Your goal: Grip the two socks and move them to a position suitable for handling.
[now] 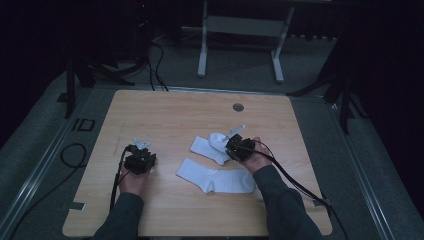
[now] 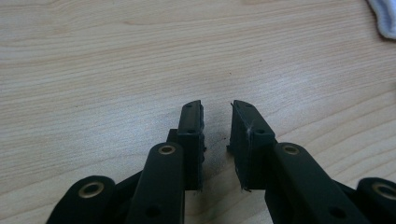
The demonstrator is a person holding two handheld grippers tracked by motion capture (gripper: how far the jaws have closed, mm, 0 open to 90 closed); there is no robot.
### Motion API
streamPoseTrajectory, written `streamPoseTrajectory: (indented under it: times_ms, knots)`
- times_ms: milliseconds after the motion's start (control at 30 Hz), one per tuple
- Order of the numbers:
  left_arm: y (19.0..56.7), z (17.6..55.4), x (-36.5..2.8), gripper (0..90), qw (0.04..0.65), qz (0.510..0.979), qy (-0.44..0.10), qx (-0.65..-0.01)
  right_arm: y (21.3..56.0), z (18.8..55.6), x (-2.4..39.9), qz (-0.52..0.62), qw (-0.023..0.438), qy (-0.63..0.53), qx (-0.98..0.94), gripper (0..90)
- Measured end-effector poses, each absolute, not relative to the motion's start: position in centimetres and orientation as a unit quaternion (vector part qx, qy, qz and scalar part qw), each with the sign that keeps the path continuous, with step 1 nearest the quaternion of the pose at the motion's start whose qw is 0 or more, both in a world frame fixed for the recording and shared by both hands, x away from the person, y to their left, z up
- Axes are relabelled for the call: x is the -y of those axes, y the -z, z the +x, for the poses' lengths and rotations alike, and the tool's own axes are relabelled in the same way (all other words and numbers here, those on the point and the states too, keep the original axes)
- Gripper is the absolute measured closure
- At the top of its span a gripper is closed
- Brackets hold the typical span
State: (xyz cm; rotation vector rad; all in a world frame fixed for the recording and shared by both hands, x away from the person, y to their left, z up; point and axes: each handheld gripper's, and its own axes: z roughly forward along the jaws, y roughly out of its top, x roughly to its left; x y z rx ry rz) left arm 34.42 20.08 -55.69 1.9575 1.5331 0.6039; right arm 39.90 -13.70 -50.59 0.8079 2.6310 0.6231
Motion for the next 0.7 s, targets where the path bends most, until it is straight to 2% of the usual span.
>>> streamPoseTrajectory:
  times_ms: [100,267,467,700]
  knots:
    - [55.7,34.4,-20.1,74.2,0.288,0.733,-0.226,-0.574,51.5,39.9,14.4,0.293,0.151,-0.202,-0.922,81.8]
    - [55.7,34.4,-20.1,74.2,0.287,0.733,-0.226,-0.574,50.9,40.1,14.5,0.294,0.153,-0.223,-0.917,71.3]
    - [55.7,34.4,-20.1,74.2,0.287,0.733,-0.226,-0.574,49.6,41.2,13.1,0.278,0.157,-0.246,-0.915,69.7]
    - [55.7,34.4,-20.1,74.2,0.289,0.733,-0.226,-0.573,50.6,43.2,11.2,0.271,0.142,-0.253,-0.918,67.7]
